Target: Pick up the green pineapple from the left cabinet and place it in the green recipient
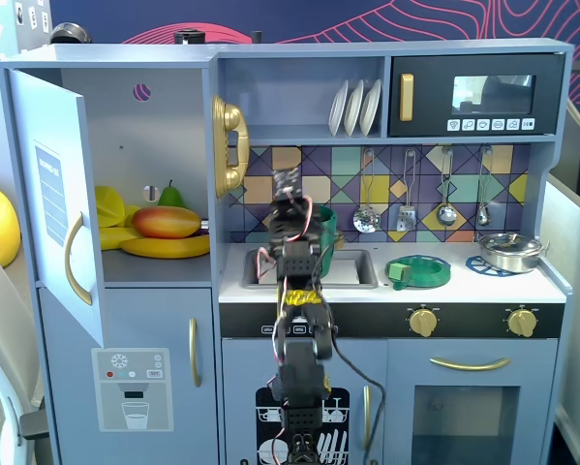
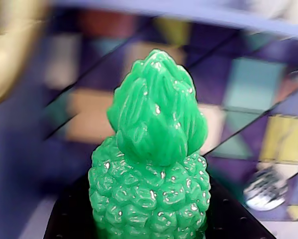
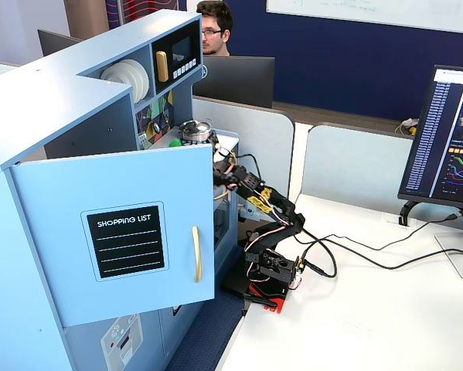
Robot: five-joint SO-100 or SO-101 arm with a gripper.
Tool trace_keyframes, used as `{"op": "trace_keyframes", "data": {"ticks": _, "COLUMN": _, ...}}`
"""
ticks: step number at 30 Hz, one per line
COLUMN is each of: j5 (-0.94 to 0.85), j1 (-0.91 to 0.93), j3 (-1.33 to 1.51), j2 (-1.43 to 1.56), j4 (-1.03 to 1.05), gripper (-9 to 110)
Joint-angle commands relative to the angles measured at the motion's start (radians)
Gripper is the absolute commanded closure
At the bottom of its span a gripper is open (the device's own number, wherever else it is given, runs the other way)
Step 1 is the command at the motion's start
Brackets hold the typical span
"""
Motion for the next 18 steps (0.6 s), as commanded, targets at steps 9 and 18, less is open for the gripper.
{"op": "trace_keyframes", "data": {"ticks": 9, "j5": 0.02, "j1": 0.072, "j3": -0.445, "j2": -0.462, "j4": -0.069, "gripper": 101}}
{"op": "trace_keyframes", "data": {"ticks": 18, "j5": 0.176, "j1": 0.071, "j3": -0.48, "j2": -0.526, "j4": -0.135, "gripper": 63}}
